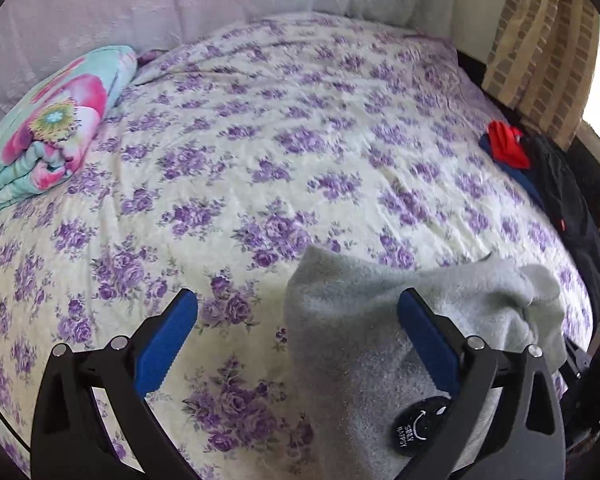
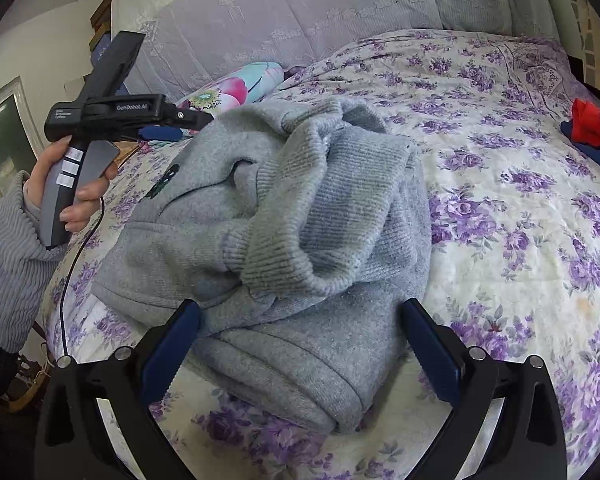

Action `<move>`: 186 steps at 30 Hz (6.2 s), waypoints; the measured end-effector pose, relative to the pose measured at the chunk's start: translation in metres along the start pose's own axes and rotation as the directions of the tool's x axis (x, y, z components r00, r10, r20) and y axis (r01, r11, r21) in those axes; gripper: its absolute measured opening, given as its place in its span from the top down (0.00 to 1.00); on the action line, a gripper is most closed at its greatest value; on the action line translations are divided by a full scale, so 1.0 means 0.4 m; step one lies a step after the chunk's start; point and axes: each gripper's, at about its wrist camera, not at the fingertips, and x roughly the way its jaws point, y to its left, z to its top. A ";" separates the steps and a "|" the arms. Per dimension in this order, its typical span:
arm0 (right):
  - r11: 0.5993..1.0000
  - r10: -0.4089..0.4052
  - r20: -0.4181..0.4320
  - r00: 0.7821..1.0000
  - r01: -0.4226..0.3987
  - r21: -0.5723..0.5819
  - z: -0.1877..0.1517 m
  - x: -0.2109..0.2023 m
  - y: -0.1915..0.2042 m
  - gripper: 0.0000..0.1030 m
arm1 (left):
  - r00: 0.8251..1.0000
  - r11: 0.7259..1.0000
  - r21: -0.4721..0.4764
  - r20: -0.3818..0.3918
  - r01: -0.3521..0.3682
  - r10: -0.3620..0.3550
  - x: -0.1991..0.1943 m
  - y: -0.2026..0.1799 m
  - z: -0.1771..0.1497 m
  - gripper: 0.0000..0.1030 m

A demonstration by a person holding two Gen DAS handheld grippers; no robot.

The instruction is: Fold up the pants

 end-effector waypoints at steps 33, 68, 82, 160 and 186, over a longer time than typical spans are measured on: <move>0.949 -0.063 0.100 0.993 0.090 -0.303 0.093 -0.010 0.209 0.03 | 0.998 0.975 -0.219 -0.056 -0.026 0.014 0.133 0.091 0.004 0.04; 0.988 0.047 0.141 0.989 -0.026 -0.152 0.046 -0.117 0.041 0.04 | 0.992 0.972 -0.229 0.099 -0.054 0.078 -0.058 0.022 -0.141 0.05; 0.939 0.208 0.010 0.978 -0.202 0.279 0.096 0.025 -0.125 0.03 | 0.984 0.954 -0.294 0.146 -0.058 0.105 -0.098 -0.068 -0.304 0.04; 0.952 0.202 0.016 0.979 -0.200 0.232 0.077 0.052 -0.128 0.05 | 0.979 0.961 -0.276 0.196 0.007 0.049 -0.089 -0.106 -0.372 0.05; 0.958 0.184 0.085 0.979 -0.198 0.209 0.066 0.023 -0.121 0.28 | 0.968 0.982 -0.186 0.241 -0.023 0.069 -0.124 -0.167 -0.366 0.45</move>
